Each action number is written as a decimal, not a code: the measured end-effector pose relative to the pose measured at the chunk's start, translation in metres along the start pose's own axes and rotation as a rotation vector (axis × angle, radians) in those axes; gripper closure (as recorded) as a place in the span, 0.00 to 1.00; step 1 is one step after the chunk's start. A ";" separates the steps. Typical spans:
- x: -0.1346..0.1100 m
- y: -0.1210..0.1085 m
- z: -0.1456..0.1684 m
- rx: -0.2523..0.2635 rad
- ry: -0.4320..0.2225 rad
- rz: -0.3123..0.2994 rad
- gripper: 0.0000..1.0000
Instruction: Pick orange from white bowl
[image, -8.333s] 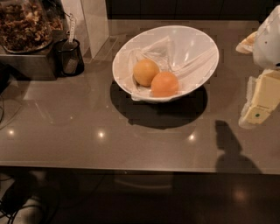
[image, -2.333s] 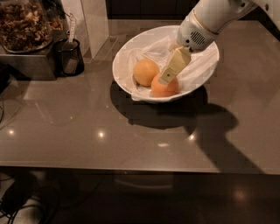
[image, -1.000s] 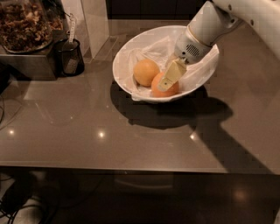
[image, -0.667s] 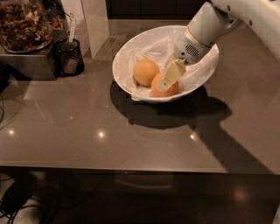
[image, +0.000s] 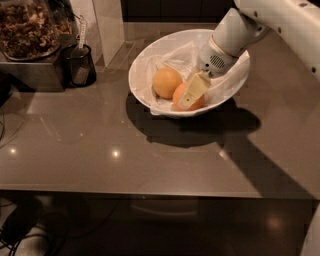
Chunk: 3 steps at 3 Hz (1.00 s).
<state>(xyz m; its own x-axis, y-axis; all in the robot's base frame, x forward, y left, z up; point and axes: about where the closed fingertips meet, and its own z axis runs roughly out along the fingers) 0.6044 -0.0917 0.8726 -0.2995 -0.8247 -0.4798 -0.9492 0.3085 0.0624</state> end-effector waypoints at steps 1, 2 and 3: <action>0.003 0.001 0.005 -0.014 0.008 0.004 0.32; 0.005 0.003 0.009 -0.029 0.016 0.003 0.45; 0.005 0.004 0.011 -0.037 0.018 0.000 0.64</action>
Offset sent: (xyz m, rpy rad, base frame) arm -0.0088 -0.0007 -0.0166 -0.0131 0.0594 0.0256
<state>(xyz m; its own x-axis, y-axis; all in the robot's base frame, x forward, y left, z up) 0.5998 -0.0891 0.8605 -0.3013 -0.8330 -0.4640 -0.9519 0.2913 0.0950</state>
